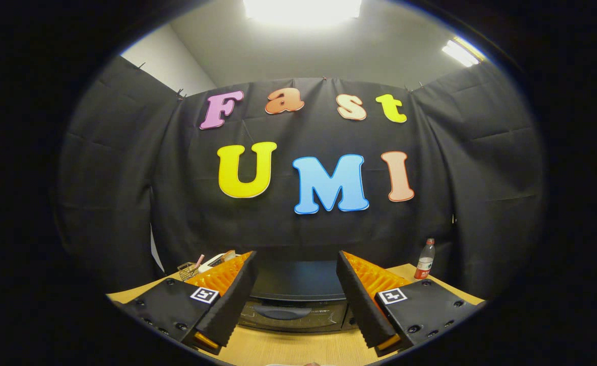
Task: Open the toaster oven, put the food inside, and close the toaster oven door.
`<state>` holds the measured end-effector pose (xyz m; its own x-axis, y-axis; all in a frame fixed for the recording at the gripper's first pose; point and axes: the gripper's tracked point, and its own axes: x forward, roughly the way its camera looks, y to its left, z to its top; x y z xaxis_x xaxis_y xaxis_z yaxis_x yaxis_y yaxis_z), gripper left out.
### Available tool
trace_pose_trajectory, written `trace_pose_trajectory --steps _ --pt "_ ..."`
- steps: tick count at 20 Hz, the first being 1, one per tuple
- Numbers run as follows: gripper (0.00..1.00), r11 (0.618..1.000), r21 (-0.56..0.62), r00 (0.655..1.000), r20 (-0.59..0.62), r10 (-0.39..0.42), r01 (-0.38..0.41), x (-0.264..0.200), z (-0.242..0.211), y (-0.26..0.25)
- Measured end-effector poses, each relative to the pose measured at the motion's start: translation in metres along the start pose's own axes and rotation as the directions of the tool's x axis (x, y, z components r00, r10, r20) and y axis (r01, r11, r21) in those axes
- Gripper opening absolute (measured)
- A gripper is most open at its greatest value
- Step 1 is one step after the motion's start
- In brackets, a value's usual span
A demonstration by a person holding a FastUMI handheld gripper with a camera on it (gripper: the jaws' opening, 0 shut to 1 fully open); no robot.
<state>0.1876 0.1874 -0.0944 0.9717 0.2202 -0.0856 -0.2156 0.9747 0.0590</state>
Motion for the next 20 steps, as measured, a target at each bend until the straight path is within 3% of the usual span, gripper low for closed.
trace_pose_trajectory --steps 15,20 --pt "0.98 0.998 -0.011 0.975 -0.214 0.058 -0.062 0.059 -0.103 0.022" --pt "0.98 0.999 -0.022 0.959 -0.281 0.029 -0.036 0.069 -0.134 0.025"
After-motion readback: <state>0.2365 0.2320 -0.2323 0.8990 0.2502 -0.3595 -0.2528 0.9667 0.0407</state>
